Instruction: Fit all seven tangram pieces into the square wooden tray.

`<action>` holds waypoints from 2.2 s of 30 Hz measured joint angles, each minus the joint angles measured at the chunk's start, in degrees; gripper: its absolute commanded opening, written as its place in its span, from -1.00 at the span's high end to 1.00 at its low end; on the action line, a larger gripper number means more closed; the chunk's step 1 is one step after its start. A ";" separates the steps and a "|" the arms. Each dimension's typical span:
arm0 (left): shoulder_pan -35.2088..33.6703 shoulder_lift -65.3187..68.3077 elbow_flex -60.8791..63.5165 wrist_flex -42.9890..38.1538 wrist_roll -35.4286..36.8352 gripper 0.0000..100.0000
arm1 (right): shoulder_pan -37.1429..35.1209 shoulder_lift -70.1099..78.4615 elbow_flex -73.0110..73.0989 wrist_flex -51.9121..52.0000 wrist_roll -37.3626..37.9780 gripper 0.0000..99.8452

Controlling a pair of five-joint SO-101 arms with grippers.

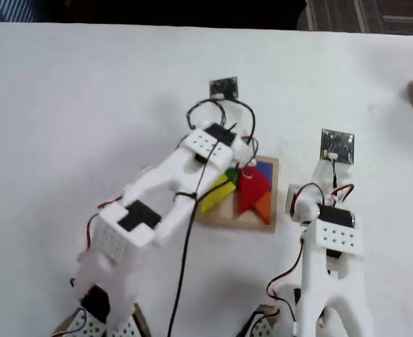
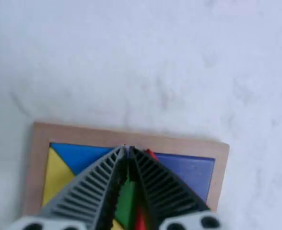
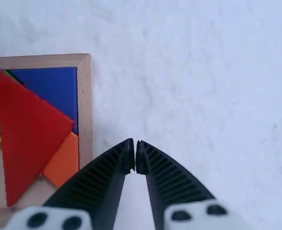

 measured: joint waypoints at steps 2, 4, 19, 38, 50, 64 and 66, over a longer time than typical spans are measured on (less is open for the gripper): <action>-0.09 1.23 -3.69 0.09 0.00 0.94 | 0.00 0.00 0.00 0.00 0.00 0.96; -0.18 2.11 -6.51 0.79 0.00 0.94 | 0.00 0.00 0.00 0.00 0.00 0.96; 4.48 4.66 -9.23 19.52 -11.52 0.94 | 0.00 0.00 0.00 0.00 2.46 0.96; -1.41 2.55 -7.82 24.88 -11.87 0.96 | 0.00 0.00 0.00 0.00 2.99 0.96; -6.68 -23.21 17.67 17.32 -11.87 0.95 | -3.69 0.00 0.00 1.23 0.97 0.96; -29.71 -26.46 25.05 -1.41 -11.87 0.95 | -9.93 3.08 -0.18 -10.99 0.18 0.96; -29.80 -26.46 25.05 -1.76 -11.87 0.95 | -10.99 7.12 -1.67 -11.52 0.18 0.96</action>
